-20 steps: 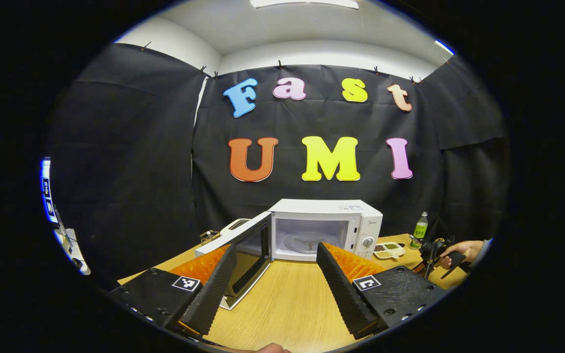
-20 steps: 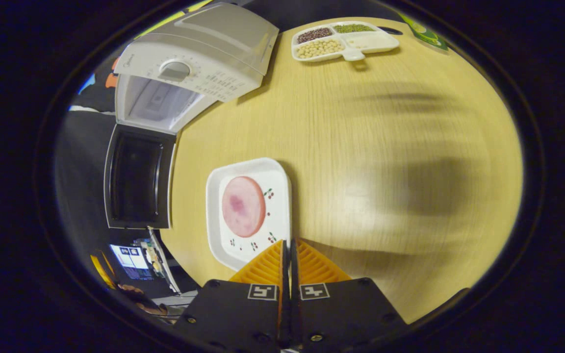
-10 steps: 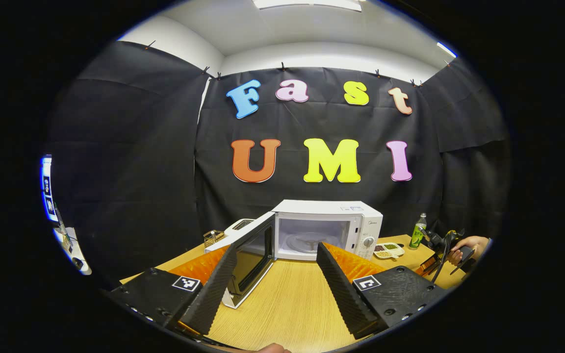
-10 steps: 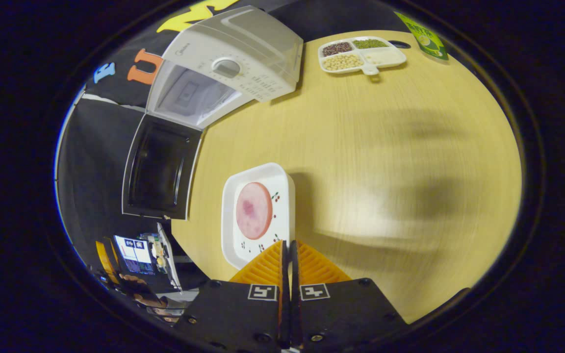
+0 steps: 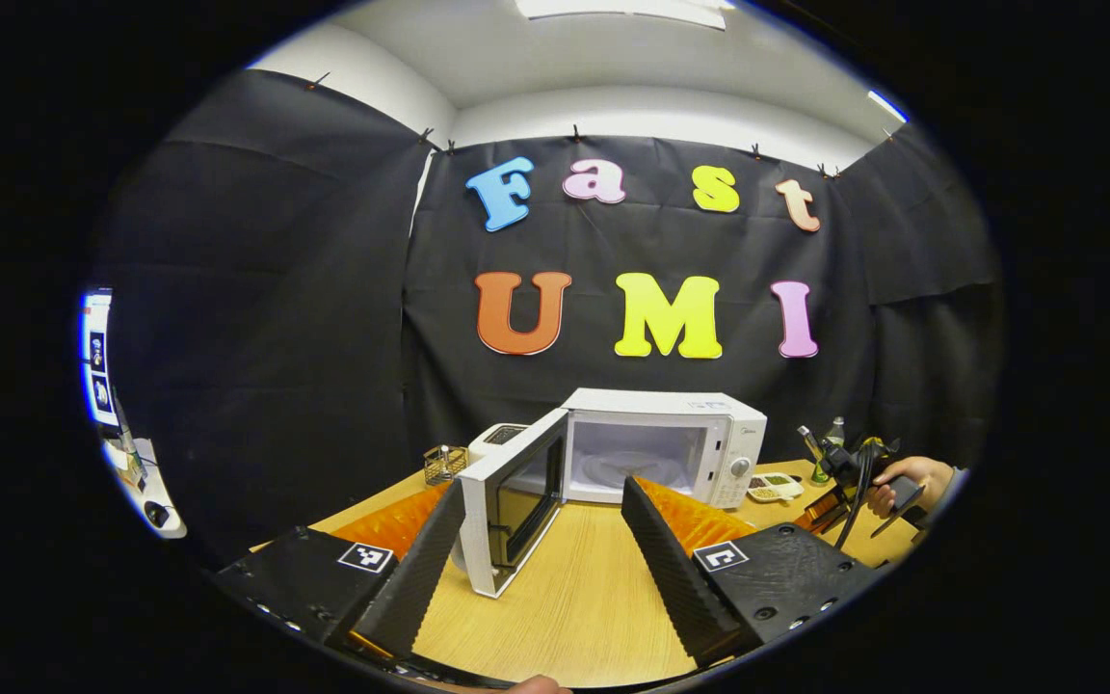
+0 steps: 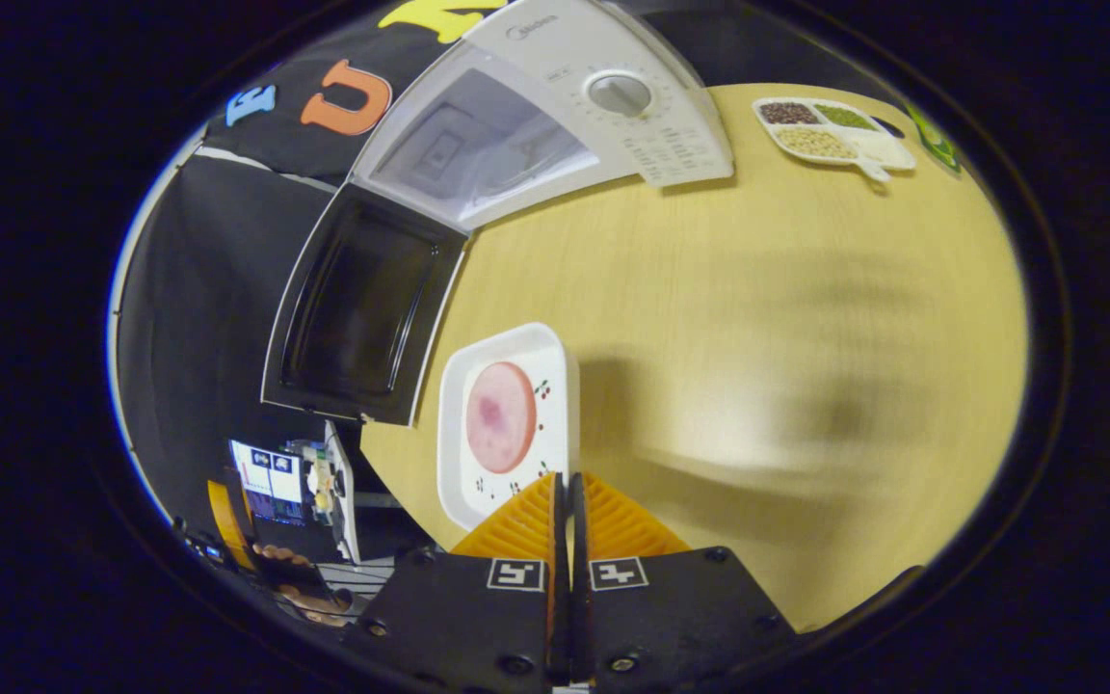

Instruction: Open the microwave oven with the left hand, put the food in, and close the microwave oven.

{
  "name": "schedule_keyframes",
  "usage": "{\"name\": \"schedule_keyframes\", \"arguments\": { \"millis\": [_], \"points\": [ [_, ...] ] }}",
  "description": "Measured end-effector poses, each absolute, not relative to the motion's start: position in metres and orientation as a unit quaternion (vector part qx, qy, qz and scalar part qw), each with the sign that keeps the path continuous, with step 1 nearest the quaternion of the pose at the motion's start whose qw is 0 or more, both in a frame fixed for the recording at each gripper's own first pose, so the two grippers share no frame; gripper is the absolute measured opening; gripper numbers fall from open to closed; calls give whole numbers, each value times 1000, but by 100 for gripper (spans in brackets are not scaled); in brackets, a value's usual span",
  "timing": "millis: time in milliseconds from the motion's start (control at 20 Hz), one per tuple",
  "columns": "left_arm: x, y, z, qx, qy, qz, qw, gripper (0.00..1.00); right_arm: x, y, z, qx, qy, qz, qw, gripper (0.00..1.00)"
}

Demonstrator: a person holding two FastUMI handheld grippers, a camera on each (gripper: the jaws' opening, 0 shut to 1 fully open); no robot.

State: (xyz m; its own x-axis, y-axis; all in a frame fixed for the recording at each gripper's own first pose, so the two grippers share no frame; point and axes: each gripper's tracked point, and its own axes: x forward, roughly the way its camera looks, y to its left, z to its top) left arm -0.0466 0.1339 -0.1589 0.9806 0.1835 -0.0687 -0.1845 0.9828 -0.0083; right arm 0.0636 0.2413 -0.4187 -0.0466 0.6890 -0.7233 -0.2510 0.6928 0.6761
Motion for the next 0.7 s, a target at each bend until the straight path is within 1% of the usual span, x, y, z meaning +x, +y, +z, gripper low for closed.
{"name": "schedule_keyframes", "arguments": {
  "millis": [50,100,150,200,350,400,450,550,700],
  "points": [
    [-49,139,-163,-10,35,94,995,87,65,254,-419,177,630,355,668,4],
    [-51,143,-166,-11,36,96,995,96,64,266,-419,182,629,355,667,4],
    [-52,148,-168,-10,36,98,994,95,66,279,-418,192,626,354,668,0],
    [-53,150,-170,-6,36,100,994,95,71,290,-420,203,621,345,674,4],
    [-53,155,-177,9,42,103,994,95,92,320,-416,243,591,320,700,4],
    [-50,155,-181,9,45,100,994,95,99,329,-414,264,582,306,706,4],
    [-49,153,-183,8,46,95,994,95,109,338,-414,286,572,292,711,0],
    [-46,150,-187,6,48,85,995,95,133,353,-414,327,539,265,729,4],
    [-41,152,-188,0,48,79,996,95,177,377,-409,401,464,234,754,4]
  ]
}}
